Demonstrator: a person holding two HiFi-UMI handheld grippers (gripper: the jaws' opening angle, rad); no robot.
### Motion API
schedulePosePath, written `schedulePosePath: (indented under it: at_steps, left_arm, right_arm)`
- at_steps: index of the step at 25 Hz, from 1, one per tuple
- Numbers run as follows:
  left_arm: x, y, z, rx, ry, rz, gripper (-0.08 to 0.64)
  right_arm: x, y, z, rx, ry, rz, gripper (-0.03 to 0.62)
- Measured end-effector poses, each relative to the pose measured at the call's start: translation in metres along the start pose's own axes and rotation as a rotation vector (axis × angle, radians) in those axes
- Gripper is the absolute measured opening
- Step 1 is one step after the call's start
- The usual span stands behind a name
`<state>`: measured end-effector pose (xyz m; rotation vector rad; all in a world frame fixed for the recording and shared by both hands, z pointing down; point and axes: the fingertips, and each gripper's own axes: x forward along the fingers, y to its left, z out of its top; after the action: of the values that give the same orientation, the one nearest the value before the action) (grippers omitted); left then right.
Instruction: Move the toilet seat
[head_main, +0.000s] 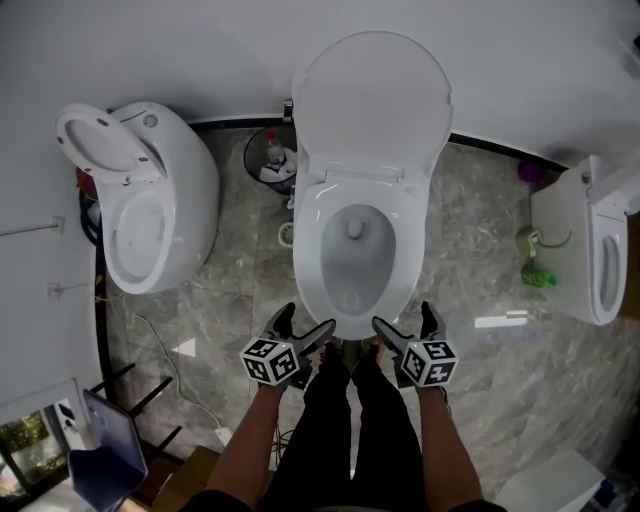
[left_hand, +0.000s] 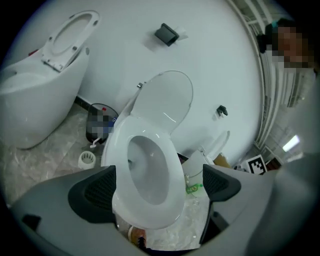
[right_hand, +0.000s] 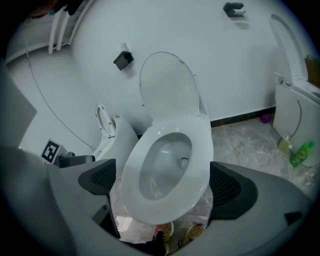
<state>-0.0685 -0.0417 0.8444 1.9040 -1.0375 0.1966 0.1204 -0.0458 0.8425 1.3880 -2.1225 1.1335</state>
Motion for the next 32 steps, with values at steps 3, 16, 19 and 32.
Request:
schedulePosePath:
  at_steps: [3, 16, 19, 32]
  left_arm:
    - [0.013, 0.014, -0.022, -0.097, -0.023, 0.009, 0.523]
    - [0.038, 0.037, -0.072, -0.315, -0.046, -0.008, 0.522]
    - [0.038, 0.038, -0.072, -0.353, -0.073, 0.002, 0.521]
    - [0.037, 0.045, -0.069, -0.48, -0.144, 0.125, 0.503]
  right_arm:
    - [0.017, -0.015, -0.028, 0.054, 0.024, -0.005, 0.58]
    - [0.045, -0.045, -0.087, 0.305, 0.063, -0.021, 0.578]
    - [0.049, -0.043, -0.091, 0.353, 0.065, -0.005, 0.578]
    - [0.05, -0.044, -0.085, 0.548, 0.028, -0.063, 0.367]
